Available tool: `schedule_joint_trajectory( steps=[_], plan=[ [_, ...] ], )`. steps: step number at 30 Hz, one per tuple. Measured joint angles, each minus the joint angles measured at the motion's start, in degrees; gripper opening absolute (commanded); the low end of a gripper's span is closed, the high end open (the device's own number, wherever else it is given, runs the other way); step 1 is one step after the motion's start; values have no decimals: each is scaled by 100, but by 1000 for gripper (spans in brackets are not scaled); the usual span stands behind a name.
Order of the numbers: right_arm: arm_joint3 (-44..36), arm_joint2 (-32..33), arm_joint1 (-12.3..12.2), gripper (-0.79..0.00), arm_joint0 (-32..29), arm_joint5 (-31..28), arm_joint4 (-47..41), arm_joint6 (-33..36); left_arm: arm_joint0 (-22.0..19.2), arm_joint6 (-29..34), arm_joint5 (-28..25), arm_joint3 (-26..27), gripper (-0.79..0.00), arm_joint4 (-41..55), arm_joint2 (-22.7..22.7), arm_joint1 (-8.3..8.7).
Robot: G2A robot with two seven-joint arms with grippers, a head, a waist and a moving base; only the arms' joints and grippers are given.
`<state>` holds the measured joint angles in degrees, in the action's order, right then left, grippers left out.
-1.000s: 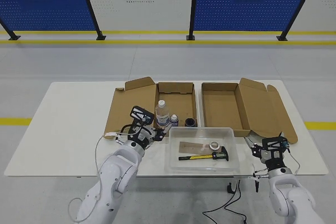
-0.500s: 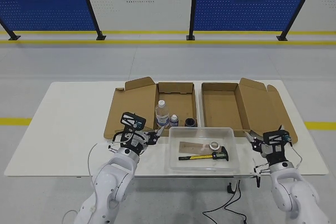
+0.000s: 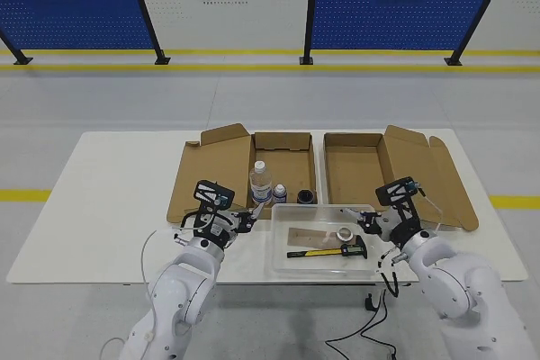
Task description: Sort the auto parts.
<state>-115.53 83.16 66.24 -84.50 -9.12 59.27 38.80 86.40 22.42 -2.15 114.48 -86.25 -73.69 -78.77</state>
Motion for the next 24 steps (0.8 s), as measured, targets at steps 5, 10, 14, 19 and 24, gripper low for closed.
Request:
schedule_joint_trajectory(
  steps=[5, 10, 14, 19, 24],
  plan=[
    [312, -321, 3, 0, 39, -83, -29, 484, 0, 0, 0, 0, 0, 0, 0, 0],
    [692, -463, 5, 0, -10, -57, 11, 537, 0, 0, 0, 0, 0, 0, 0, 0],
    [890, -605, 6, 0, 97, -154, 88, 629, 0, 0, 0, 0, 0, 0, 0, 0],
    [989, -713, 15, 0, 197, -121, 191, 591, 0, 0, 0, 0, 0, 0, 0, 0],
    [986, -709, 15, 0, 194, -122, 188, 592, 0, 0, 0, 0, 0, 0, 0, 0]
  ],
)
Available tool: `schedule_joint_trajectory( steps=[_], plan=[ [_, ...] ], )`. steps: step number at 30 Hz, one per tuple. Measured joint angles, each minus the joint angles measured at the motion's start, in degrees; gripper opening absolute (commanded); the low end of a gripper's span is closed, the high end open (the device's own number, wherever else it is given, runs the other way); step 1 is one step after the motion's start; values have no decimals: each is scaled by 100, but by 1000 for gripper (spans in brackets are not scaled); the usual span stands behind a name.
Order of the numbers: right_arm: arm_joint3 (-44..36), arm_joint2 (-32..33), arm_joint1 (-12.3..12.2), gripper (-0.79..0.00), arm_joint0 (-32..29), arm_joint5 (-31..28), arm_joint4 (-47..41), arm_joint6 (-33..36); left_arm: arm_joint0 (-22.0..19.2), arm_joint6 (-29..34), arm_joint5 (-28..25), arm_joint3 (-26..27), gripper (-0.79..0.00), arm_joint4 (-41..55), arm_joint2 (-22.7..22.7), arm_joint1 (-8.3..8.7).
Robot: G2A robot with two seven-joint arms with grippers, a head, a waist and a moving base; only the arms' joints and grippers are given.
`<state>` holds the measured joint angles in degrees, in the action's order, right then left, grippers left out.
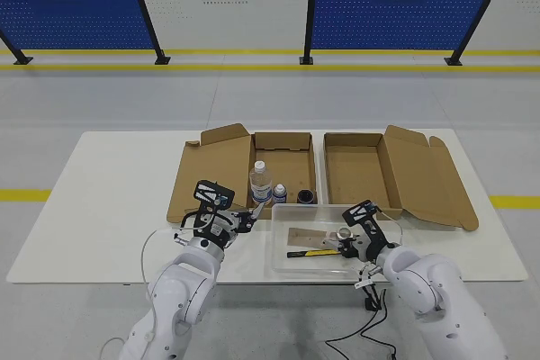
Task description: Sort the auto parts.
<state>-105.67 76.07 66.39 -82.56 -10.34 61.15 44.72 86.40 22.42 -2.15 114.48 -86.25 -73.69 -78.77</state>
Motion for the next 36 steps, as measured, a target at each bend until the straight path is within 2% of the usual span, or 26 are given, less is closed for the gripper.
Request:
schedule_joint_trajectory(
  steps=[9, 12, 18, 23, 25, 26, 28, 30, 32, 36],
  plan=[
    [-97, -23, 1, 0, 71, 43, 51, 42, 0, 0, 0, 0, 0, 0, 0, 0],
    [-231, -147, 8, 0, 272, 266, 324, 438, 0, 0, 0, 0, 0, 0, 0, 0],
    [-539, -460, 48, 0, 797, 988, 1016, 1677, 0, 0, 0, 0, 0, 0, 0, 0],
    [-385, -705, 70, 0, 1256, 952, 1577, 2359, 0, 0, 0, 0, 0, 0, 0, 0],
    [-180, -738, 78, -345, 1436, 820, 1638, 2495, 0, 0, 0, 0, 0, 0, 0, 0],
    [-91, -744, 81, -394, 1508, 769, 1651, 2530, 0, 0, 0, 0, 0, 0, 0, 0],
    [88, -761, 86, -437, 1639, 637, 1656, 2572, 0, 0, 0, 0, 0, 0, 0, 0],
    [246, -794, 90, -434, 1724, 480, 1656, 2625, 0, 0, 0, 0, 0, 0, 0, 0],
    [358, -843, 94, -468, 1769, 354, 1660, 2659, 0, 0, 0, 0, 0, 0, 0, 0],
    [476, -963, 104, -459, 1785, 206, 1758, 2632, 0, 0, 0, 0, 0, 0, 0, 0]
  ],
)
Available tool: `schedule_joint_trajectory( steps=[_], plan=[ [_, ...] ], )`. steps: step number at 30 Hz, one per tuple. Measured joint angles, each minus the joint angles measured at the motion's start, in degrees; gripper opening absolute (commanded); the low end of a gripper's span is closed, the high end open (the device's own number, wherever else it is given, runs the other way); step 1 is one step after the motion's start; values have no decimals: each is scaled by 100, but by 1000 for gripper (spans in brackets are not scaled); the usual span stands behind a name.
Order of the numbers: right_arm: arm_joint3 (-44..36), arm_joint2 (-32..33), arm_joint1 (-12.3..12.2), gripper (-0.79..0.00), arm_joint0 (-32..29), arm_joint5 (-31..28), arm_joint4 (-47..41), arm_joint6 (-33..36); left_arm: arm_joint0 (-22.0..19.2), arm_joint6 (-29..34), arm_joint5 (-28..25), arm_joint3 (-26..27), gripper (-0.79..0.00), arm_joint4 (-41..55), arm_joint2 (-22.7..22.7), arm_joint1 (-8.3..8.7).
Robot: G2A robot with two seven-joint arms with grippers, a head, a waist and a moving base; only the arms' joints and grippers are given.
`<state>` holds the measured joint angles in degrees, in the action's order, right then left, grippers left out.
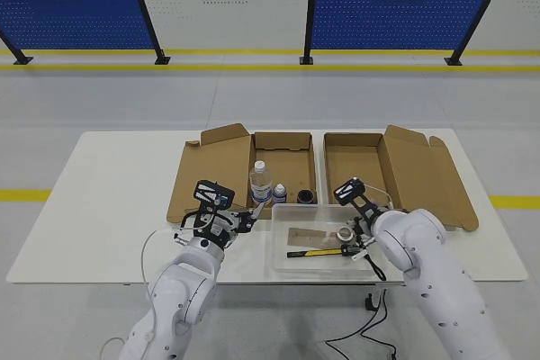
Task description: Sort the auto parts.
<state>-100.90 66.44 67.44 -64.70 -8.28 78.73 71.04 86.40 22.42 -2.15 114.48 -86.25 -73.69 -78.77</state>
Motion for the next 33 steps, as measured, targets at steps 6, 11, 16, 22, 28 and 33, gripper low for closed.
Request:
schedule_joint_trajectory(
  steps=[6, 11, 16, 22, 28, 33],
  plan=[
    [85, -51, 9, -462, -115, -42, 17, -86, 0, 0, 0, 0, 0, 0, 0, 0],
    [309, -104, 23, -462, -113, -85, 22, -145, 0, 0, 0, 0, 0, 0, 0, 0],
    [755, -301, 76, -465, 46, -39, 94, -234, 0, 0, 0, 0, 0, 0, 0, 0],
    [1228, -577, 162, -468, 231, 79, 126, -361, 0, 0, 0, 0, 0, 0, 0, 0],
    [1582, -797, 248, -477, 392, 207, 138, -462, 0, 0, 0, 0, 0, 0, 0, 0],
    [1753, -902, 303, -471, 492, 280, 142, -501, 0, 0, 0, 0, 0, 0, 0, 0]
  ],
)
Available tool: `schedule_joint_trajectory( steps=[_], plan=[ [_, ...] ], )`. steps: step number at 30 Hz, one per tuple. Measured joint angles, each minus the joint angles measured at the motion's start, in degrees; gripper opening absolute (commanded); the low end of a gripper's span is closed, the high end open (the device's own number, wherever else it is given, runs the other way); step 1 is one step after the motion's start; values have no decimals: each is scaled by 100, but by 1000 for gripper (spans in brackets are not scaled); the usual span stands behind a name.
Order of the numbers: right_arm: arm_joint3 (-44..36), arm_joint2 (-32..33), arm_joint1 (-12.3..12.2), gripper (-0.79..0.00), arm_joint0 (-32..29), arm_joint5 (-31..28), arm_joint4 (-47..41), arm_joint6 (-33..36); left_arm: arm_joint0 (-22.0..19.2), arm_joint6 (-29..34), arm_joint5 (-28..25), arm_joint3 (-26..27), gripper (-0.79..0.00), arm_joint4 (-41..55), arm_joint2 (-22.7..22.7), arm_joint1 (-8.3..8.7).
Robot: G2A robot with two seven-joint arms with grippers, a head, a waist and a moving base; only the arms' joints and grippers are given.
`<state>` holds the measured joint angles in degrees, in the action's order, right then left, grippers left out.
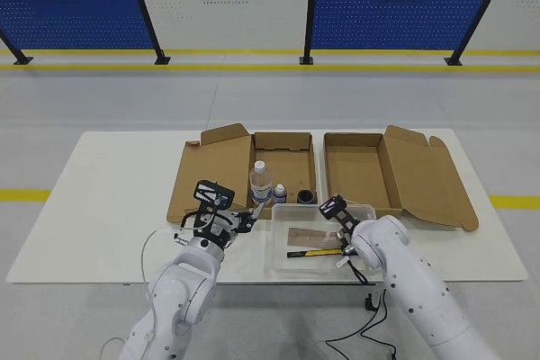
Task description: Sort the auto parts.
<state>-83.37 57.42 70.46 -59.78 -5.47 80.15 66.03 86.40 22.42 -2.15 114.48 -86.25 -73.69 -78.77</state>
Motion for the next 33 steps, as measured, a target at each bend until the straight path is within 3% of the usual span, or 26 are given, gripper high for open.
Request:
schedule_joint_trajectory(
  steps=[20, 33],
  plan=[
    [462, -178, 149, -459, 227, 23, 95, -35, 0, 0, 0, 0, 0, 0, 0, 0],
    [367, -47, 196, -459, 235, -313, -570, 327, 0, 0, 0, 0, 0, 0, 0, 0]
  ],
)
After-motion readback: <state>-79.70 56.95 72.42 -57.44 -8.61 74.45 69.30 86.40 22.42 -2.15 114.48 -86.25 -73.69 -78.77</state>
